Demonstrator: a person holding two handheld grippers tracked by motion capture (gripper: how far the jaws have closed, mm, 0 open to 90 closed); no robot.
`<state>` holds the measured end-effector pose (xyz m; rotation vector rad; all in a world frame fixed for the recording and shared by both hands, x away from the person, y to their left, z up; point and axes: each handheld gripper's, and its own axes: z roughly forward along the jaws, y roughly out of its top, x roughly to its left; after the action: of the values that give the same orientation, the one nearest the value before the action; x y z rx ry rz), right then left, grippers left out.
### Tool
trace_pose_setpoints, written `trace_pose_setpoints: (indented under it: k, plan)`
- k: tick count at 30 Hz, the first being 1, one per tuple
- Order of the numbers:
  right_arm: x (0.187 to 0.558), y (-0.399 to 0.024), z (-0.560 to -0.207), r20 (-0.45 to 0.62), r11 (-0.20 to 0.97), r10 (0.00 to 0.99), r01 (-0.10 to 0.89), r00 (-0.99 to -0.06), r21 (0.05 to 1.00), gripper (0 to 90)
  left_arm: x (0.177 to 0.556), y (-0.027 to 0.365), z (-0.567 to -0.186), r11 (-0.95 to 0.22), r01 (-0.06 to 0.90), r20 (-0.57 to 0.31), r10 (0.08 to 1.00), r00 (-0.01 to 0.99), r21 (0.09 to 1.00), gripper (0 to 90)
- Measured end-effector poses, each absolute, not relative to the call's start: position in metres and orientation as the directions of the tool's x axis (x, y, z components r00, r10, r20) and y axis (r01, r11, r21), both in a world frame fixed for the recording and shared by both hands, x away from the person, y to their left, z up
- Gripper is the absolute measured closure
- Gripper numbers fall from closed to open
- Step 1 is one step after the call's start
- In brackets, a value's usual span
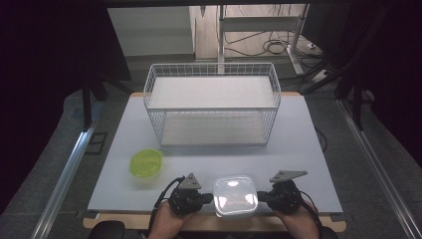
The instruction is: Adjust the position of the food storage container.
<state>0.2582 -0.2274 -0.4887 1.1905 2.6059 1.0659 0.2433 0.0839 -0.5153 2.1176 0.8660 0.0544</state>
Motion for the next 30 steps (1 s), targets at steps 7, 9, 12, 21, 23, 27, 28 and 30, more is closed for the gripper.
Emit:
trace_pose_setpoints:
  k: [7, 9, 12, 21, 23, 27, 28, 30]
  plan:
    - [0.263, -0.221, -0.489, 0.192, 0.449, 0.704, 0.637, -0.684, 0.626, 89.1, 0.256, 0.086, -0.515, -0.407, 0.577, -0.236, 0.634, 0.736, 0.708, 89.6]
    - [0.267, -0.218, -0.489, 0.186, 0.447, 0.707, 0.634, -0.683, 0.631, 89.1, 0.261, 0.087, -0.515, -0.403, 0.581, -0.23, 0.645, 0.728, 0.708, 89.6]
    - [0.278, -0.214, -0.489, 0.182, 0.438, 0.71, 0.63, -0.68, 0.641, 89.2, 0.269, 0.09, -0.514, -0.404, 0.584, -0.215, 0.663, 0.717, 0.704, 89.6]
    - [0.298, -0.209, -0.494, 0.23, 0.408, 0.706, 0.651, -0.67, 0.641, 89.1, 0.289, 0.094, -0.51, -0.401, 0.591, -0.19, 0.693, 0.695, 0.7, 89.6]
    - [0.302, -0.207, -0.494, 0.233, 0.408, 0.704, 0.65, -0.671, 0.641, 89.1, 0.293, 0.095, -0.508, -0.404, 0.591, -0.183, 0.697, 0.693, 0.698, 89.6]
    - [0.314, -0.2, -0.493, 0.222, 0.418, 0.705, 0.648, -0.673, 0.637, 89.1, 0.298, 0.098, -0.507, -0.402, 0.594, -0.175, 0.708, 0.684, 0.696, 89.6]
    - [0.314, -0.2, -0.493, 0.222, 0.418, 0.705, 0.648, -0.673, 0.637, 89.1, 0.299, 0.099, -0.508, -0.397, 0.596, -0.175, 0.712, 0.68, 0.698, 89.6]
    - [0.32, -0.196, -0.493, 0.218, 0.419, 0.707, 0.647, -0.673, 0.637, 89.1, 0.3, 0.102, -0.509, -0.395, 0.599, -0.175, 0.716, 0.676, 0.697, 89.6]
